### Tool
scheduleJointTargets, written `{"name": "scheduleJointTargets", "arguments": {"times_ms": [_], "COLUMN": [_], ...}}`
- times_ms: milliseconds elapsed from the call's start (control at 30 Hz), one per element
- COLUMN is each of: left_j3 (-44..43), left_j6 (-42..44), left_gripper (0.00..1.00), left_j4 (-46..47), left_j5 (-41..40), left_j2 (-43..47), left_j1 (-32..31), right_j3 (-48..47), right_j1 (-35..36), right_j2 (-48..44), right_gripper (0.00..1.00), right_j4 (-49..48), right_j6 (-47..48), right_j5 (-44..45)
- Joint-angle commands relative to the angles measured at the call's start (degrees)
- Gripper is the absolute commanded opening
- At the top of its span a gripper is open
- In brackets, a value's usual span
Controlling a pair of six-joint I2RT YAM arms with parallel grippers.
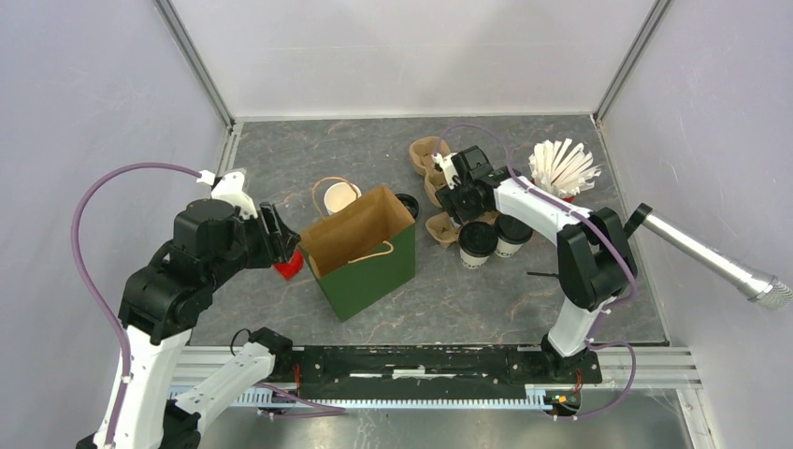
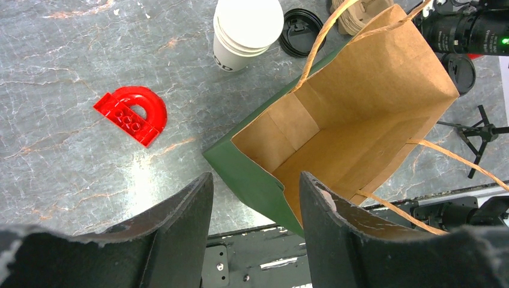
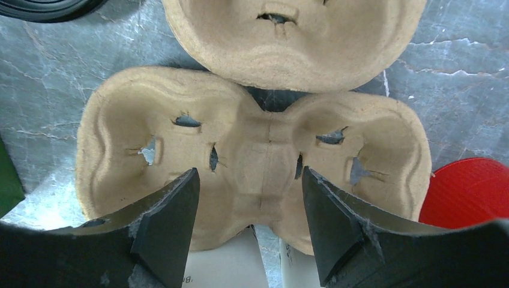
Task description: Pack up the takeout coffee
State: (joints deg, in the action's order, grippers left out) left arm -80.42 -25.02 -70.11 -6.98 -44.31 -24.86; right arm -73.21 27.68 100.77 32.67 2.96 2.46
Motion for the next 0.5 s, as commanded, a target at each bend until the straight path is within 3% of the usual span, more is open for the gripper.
{"name": "scheduleJointTargets", "arguments": {"times_ms": [0,133,333,467], "left_j3": [-0.1,-0.1,-0.3,-0.5], "left_j6": [3.0,2.9,2.5,0.7], "left_gripper": [0.62,0.62,0.62,0.62], "left_j4": [1.9,1.9,1.9,0.6], "left_j5": [-0.3,-0.5,-0.5,-1.3], "left_j2": [-0.3,-0.3,-0.9,-1.1], "left_j1": [-0.1,0.0,0.0,0.0], "right_j3": [0.7,2.0,0.8,0.0], "right_j1": [-0.1,-0.1,-0.2,-0.2], "right_j2": [1.4,1.6,2.2,1.3], "right_gripper": [0.69,0.65,0.5,0.45], "right_j4": [-0.1,-1.6,-1.7,-1.9], "right_j6": [1.0,1.1,1.8,1.7], "right_j5": [0.0,0.2,0.8,0.8]}}
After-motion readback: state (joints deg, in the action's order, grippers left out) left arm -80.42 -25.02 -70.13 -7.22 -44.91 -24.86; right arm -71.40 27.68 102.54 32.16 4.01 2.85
